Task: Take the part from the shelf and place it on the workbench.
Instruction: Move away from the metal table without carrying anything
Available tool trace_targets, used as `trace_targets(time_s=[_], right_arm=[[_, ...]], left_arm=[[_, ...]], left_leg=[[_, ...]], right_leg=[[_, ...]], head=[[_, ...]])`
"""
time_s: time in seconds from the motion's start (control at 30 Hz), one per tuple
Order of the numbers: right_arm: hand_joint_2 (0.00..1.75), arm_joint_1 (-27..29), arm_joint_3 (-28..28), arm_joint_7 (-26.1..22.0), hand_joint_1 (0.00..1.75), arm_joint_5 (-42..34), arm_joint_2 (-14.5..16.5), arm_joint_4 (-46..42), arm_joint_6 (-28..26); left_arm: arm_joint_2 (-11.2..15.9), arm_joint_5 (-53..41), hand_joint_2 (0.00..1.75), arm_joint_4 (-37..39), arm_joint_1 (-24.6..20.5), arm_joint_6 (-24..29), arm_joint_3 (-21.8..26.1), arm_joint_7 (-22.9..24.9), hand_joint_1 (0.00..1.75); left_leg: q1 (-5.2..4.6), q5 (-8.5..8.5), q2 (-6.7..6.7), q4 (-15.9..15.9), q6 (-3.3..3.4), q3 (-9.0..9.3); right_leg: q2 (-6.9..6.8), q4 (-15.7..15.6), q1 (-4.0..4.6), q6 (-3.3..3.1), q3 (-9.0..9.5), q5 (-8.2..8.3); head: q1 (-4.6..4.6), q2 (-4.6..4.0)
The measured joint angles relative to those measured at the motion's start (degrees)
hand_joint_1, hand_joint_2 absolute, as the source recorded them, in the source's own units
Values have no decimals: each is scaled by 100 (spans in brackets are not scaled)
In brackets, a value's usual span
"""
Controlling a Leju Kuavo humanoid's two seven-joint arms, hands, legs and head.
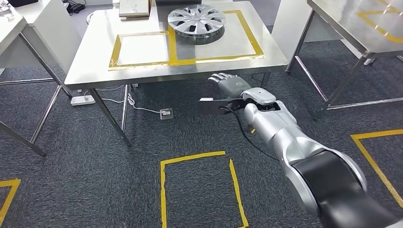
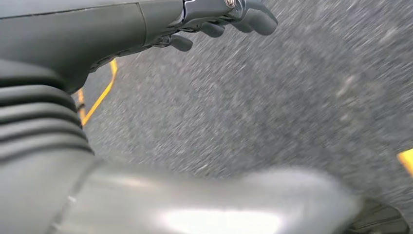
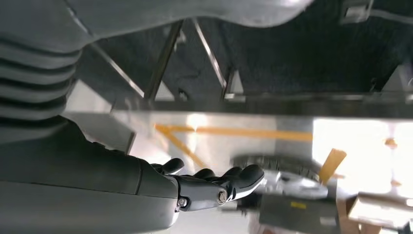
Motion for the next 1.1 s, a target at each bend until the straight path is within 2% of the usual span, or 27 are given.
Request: trace_targets(time_s=[0.03, 0.07, 0.13, 0.17, 0.2, 0.23, 0.27, 0.37, 0.4, 0.47, 0.6, 0.67, 0.83, 1.1], right_arm=[[175, 104, 1, 27, 0, -101, 5, -1, 1], [175, 184, 1, 56, 0, -212, 6, -3, -1], [87, 302, 1, 116, 0, -448, 7, -17, -6], [44, 367, 0, 144, 0, -571, 7, -27, -9], [0, 446, -1, 177, 0, -703, 7, -36, -11], [0, 542, -3, 209, 0, -829, 6, -45, -14], [0, 641, -5, 234, 0, -945, 7, -51, -16], [0, 987, -25, 326, 0, -1317, 8, -61, -25], [0, 1123, -39, 361, 0, -1453, 9, -61, -27], [0, 1395, -79, 431, 0, -1721, 11, -61, -32], [0, 1931, -144, 545, 0, -2203, 10, -61, -39], [0, 2182, -174, 605, 0, -2440, 9, -61, -44], [0, 2784, -274, 749, 0, -3026, 9, -61, -57], [0, 3752, -431, 990, 0, -3975, 9, -61, -79]], left_arm=[[10, 110, 131, 5, 48, -24, -43, 9, 0], [24, 227, 87, 11, 95, -49, -89, 13, 0], [50, 472, 0, 26, 181, -99, -189, 13, 0], [58, 599, 0, 33, 223, -126, -245, 11, 0], [68, 739, 0, 39, 261, -153, -301, 9, 0], [76, 877, 0, 43, 298, -178, -357, 8, 0], [87, 1003, 0, 44, 329, -198, -409, 7, 0], [119, 1400, 0, 34, 410, -273, -585, 4, 0], [129, 1546, 0, 27, 436, -303, -655, 3, 0], [153, 1835, 0, 3, 488, -352, -799, -2, 0], [218, 2361, 0, -63, 583, -447, -1061, -10, 0], [252, 2620, 0, -103, 628, -500, -1188, -13, 0], [332, 3242, 0, -210, 743, -618, -1503, -28, 0], [447, 4265, 0, -398, 926, -810, -2014, -50, 0]], left_leg=[[1, 81, 1, -52, -7, 127], [3, 194, 3, -305, -10, 350], [-3, 269, -4, -992, 12, 858], [-10, 247, -11, -1227, 40, 1014], [-19, 209, -22, -1339, 83, 1081], [-23, 220, -32, -1359, 122, 1086], [-21, 221, -31, -1381, 144, 1077], [-24, 245, -33, -1397, 189, 1071], [-28, 250, -33, -1397, 205, 1069], [-35, 258, -31, -1395, 231, 1063], [-49, 274, -22, -1390, 257, 1035], [-54, 275, -19, -1389, 260, 1027], [-52, 279, -15, -1396, 253, 1026], [-44, 278, -12, -1410, 234, 1025]], right_leg=[[-4, 9, -5, 18, -43, 27], [-8, 25, -13, 38, -82, 47], [-15, 74, -17, 87, -149, 65], [-16, 98, -12, 114, -169, 71], [-16, 108, -2, 146, -182, 83], [-13, 112, 8, 155, -186, 88], [-11, 106, 14, 121, -190, 95], [-11, 77, 25, -51, -193, 104], [-11, 65, 26, -58, -187, 114], [-11, 40, 22, -15, -178, 146], [-8, 8, 5, 174, -188, 205], [-6, 5, -1, 236, -196, 215], [-4, 12, 4, 252, -213, 215], [1, 37, 12, 226, -236, 197]], head=[[0, 0], [0, 0], [0, 0], [0, 0], [3, 0], [2, 0], [2, 0], [0, 0], [-1, 0], [1, 0], [-1, 0], [-2, 0], [-3, 0], [-4, 0]])
